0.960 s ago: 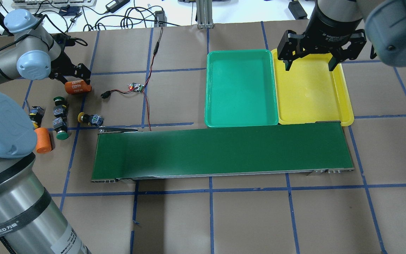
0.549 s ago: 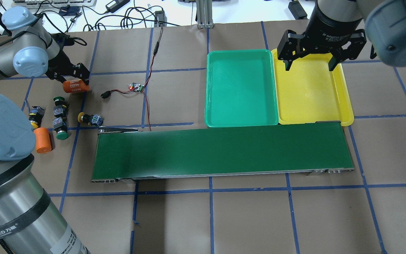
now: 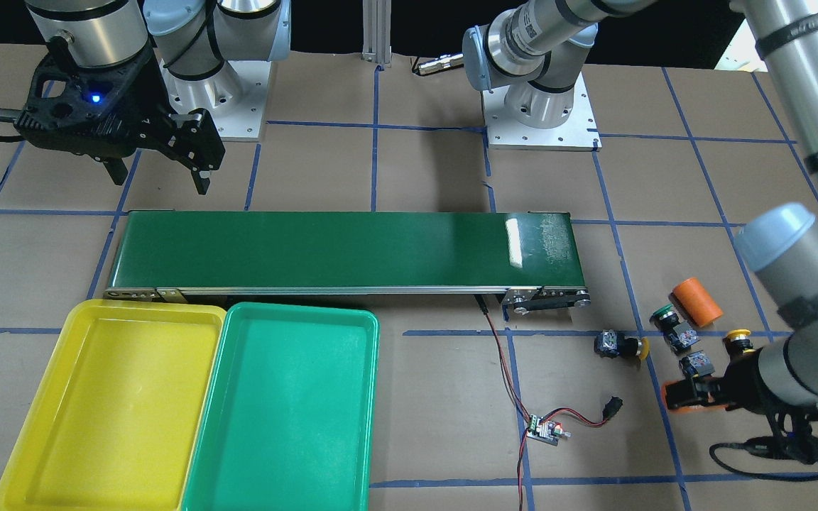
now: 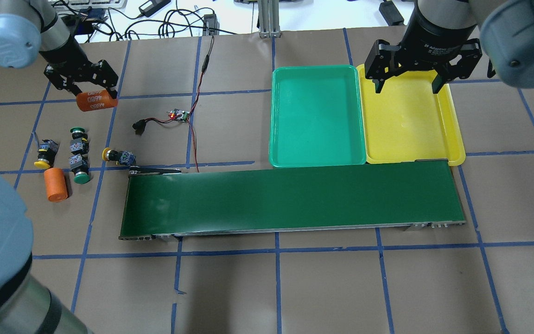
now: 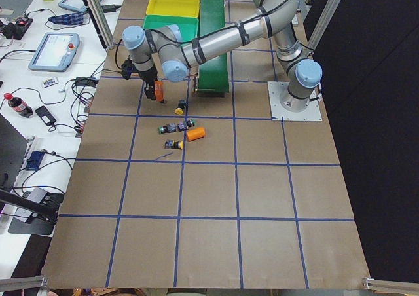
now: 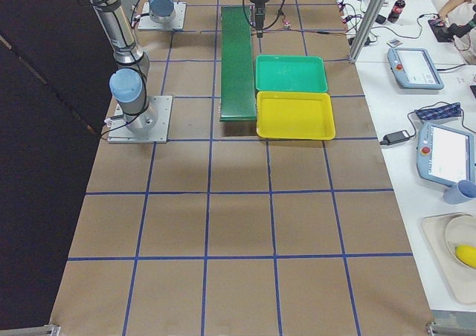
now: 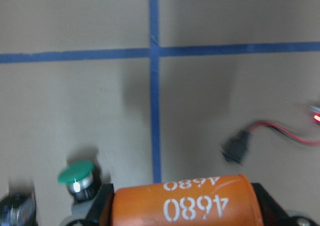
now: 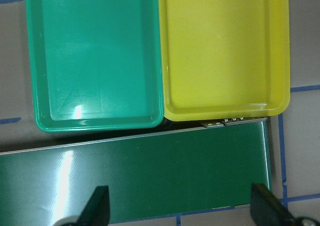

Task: Sort buttons by color to trays
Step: 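Carry the orange cylinder with the left gripper over the conveyor belt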

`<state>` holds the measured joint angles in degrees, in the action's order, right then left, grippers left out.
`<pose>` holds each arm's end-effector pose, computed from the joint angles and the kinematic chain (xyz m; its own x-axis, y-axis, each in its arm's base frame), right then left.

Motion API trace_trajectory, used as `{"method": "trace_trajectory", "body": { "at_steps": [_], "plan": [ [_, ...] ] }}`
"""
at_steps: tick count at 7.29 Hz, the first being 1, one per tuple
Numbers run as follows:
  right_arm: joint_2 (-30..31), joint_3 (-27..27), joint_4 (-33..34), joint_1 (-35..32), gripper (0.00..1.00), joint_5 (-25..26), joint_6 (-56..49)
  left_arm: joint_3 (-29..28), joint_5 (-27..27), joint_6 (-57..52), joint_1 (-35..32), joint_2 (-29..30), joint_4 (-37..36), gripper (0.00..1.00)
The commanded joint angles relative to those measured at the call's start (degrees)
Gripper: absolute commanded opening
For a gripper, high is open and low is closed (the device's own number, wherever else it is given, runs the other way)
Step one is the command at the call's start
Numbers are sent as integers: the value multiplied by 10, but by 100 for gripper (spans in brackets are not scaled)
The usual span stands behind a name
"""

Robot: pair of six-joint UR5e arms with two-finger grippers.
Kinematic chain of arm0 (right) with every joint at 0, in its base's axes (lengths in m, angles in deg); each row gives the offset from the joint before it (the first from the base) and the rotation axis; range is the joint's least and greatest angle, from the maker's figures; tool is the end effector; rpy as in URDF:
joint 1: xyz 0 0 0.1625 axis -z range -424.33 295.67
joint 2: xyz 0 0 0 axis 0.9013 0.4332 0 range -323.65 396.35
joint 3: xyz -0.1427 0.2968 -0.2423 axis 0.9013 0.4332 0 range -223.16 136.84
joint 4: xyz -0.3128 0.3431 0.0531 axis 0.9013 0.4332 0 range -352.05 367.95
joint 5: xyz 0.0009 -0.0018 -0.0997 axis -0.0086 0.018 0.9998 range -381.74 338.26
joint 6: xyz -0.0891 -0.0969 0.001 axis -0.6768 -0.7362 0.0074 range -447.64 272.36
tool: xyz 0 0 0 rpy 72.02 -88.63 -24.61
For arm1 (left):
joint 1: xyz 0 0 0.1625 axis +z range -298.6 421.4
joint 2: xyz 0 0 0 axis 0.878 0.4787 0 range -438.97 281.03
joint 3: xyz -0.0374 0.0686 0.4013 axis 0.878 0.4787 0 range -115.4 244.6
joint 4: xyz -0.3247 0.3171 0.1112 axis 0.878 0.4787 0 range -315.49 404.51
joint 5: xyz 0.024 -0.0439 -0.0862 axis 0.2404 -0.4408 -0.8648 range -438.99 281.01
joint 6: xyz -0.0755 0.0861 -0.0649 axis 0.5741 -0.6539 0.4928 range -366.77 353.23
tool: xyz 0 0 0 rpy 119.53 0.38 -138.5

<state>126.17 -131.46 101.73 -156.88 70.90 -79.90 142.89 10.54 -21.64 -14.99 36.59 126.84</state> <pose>0.1521 -0.5542 0.4615 -0.9950 0.0940 0.0330 0.0904 0.9911 -0.0978 0.0334 -0.7083 0.2824 -0.9992 0.0198 0.0356 0.0233 0.9945 0.1019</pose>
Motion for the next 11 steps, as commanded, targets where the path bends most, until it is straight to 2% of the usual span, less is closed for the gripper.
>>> {"method": "trace_trajectory", "body": {
  "at_steps": [1,3,5,7,8,9,11],
  "plan": [
    [0,0,0,0,100,0,0,94,0,48,-49,-80,36,0],
    [0,0,0,0,100,0,0,210,5,52,-56,-133,30,0],
    [0,0,0,0,100,0,0,270,26,51,-56,-150,1,0],
    [0,0,0,0,100,0,0,317,26,49,-54,-145,-71,0],
    [0,0,0,0,100,0,0,328,23,55,-54,-141,-95,14],
    [0,-2,0,0,100,0,0,329,26,56,-57,-150,-88,57],
    [0,-5,1,0,100,0,0,335,21,58,-57,-152,-86,100]
  ]
}}
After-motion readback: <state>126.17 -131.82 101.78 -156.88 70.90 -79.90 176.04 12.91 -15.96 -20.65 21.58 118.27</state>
